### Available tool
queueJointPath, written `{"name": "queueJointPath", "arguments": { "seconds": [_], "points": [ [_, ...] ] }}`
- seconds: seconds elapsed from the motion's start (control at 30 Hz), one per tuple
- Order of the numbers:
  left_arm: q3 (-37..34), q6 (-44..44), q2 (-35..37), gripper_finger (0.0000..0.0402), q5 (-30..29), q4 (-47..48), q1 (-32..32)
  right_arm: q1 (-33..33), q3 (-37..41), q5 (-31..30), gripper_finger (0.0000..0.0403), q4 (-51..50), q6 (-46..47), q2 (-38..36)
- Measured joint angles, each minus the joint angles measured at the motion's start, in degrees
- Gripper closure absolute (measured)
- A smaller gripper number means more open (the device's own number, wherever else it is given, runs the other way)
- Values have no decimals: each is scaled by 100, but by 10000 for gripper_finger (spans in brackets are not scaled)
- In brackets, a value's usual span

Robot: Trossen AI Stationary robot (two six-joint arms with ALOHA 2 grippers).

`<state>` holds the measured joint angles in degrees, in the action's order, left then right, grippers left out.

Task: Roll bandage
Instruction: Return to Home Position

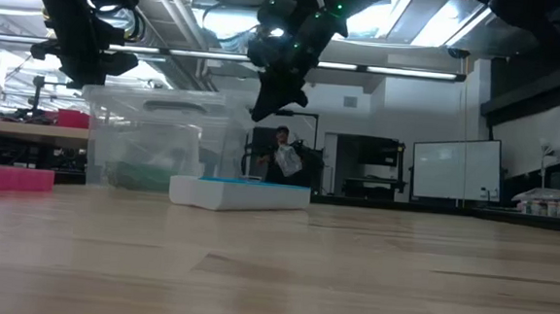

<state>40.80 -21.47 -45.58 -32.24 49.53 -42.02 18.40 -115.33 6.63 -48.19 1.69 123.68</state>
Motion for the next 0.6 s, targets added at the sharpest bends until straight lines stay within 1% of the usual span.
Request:
{"name": "queueJointPath", "arguments": {
  "seconds": [0.2,0.33,0.47,0.6],
  "points": [
    [0,3,0,402,1,1,0,-6,2,-7,402,42,-2,32],
    [0,66,8,401,-3,-7,0,-4,4,-258,402,-12,-35,13],
    [18,421,106,401,-8,-206,-4,42,4,-309,402,-17,-186,-159],
    [376,775,250,401,-9,-264,-4,91,4,-299,402,-41,-218,-407]
  ]
}}
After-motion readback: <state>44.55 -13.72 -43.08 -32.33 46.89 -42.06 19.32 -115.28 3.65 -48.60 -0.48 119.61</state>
